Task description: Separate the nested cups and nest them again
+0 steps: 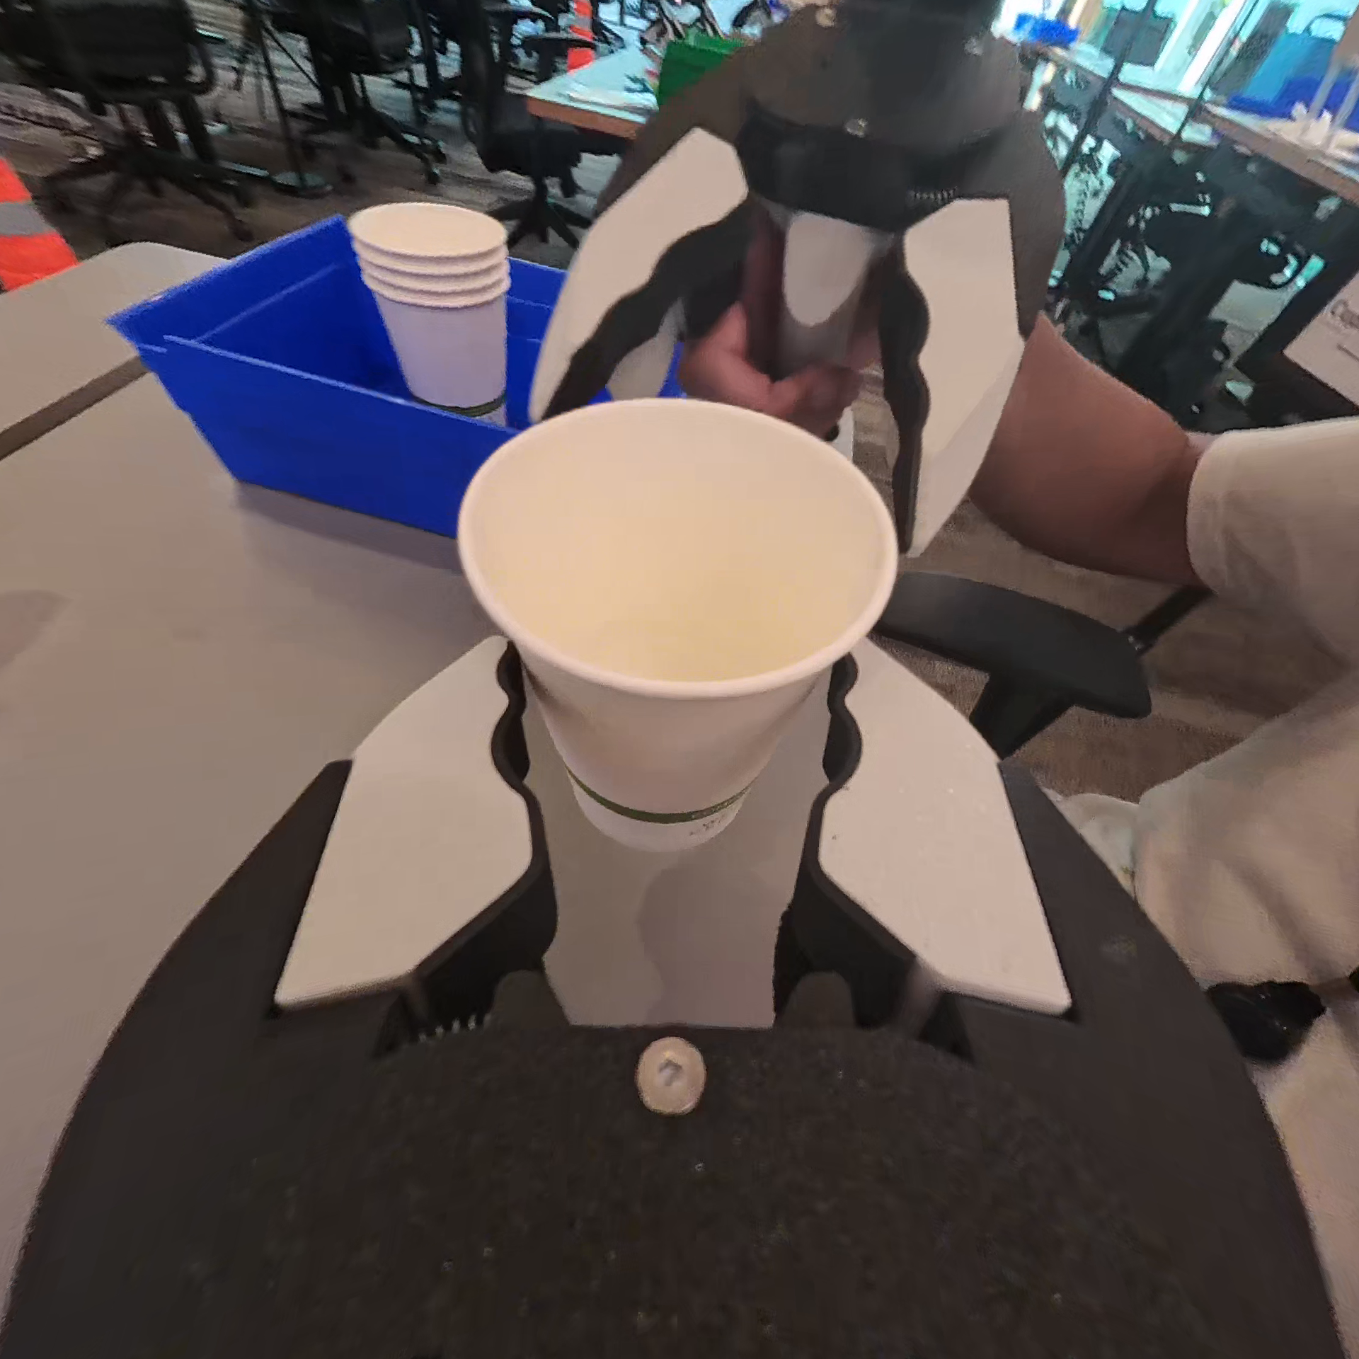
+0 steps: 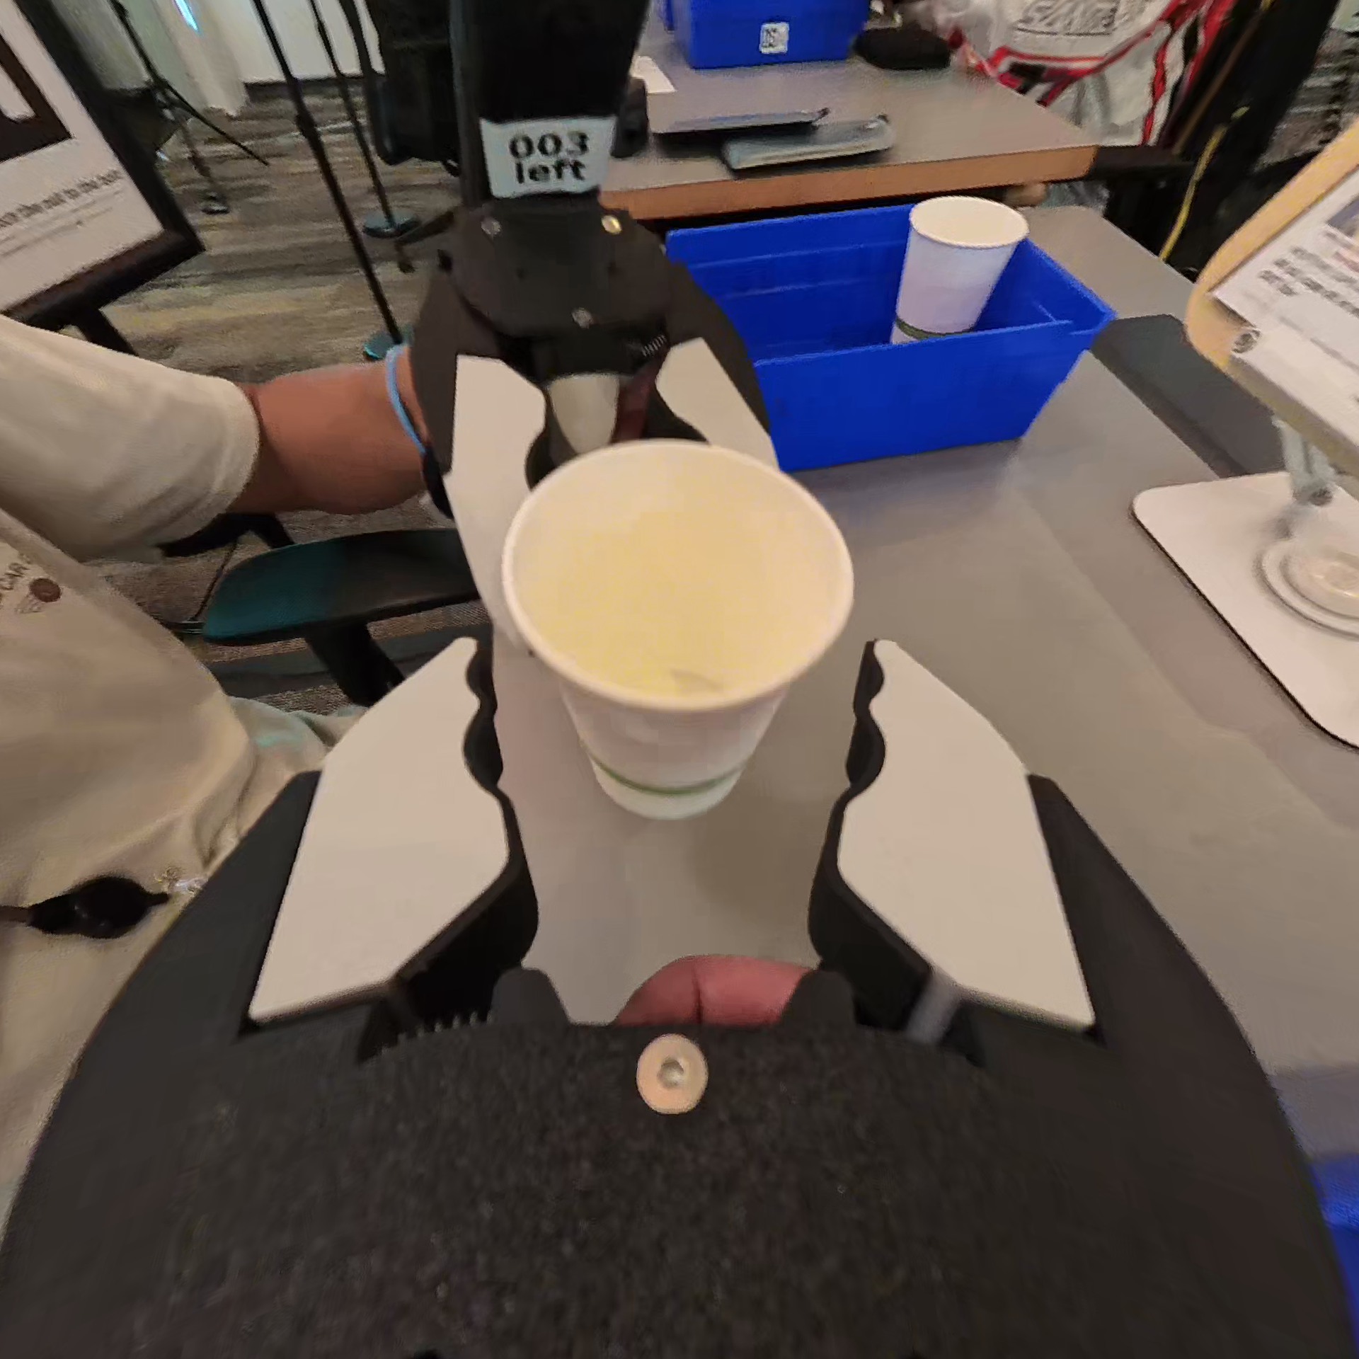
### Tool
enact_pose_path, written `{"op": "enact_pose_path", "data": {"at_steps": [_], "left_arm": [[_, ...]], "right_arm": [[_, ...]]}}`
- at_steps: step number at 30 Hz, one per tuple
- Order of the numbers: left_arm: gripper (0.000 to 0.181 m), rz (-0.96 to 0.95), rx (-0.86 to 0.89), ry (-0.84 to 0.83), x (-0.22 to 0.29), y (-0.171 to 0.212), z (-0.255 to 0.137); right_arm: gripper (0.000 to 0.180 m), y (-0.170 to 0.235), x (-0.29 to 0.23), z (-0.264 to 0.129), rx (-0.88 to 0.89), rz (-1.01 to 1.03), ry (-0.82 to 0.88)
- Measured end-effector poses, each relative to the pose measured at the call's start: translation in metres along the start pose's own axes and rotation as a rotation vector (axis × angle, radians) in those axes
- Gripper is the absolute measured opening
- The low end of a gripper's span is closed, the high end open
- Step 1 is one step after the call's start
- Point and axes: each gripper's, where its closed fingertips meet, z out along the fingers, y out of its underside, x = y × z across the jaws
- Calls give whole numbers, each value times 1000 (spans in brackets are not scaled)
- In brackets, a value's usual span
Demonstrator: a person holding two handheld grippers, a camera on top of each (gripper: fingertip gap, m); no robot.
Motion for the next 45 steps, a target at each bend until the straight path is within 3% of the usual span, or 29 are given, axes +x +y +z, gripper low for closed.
{"op": "enact_pose_path", "data": {"at_steps": [9,12,14,18,22,25,30,36,45], "left_arm": [[80,26,-35,31,10,0,20],[72,23,-3,-48,6,0,16],[78,-8,22,-102,2,5,8],[81,-80,110,-374,-23,31,-21],[79,-152,174,-631,-44,63,-58],[81,-205,160,-693,-50,82,-70],[80,-249,166,-664,-48,89,-69],[79,-205,162,-695,-46,87,-71],[77,-214,139,-672,-45,90,-67]], "right_arm": [[94,7,-3,3,7,-5,-32],[94,6,5,-3,36,-28,28],[93,2,15,-13,68,-8,82],[94,-5,63,-63,100,66,346],[94,-4,139,-151,87,178,798],[94,5,186,-202,85,287,1011],[94,37,246,-233,7,377,1179],[95,73,273,-239,5,438,1243],[96,122,267,-211,-127,554,1176]]}}
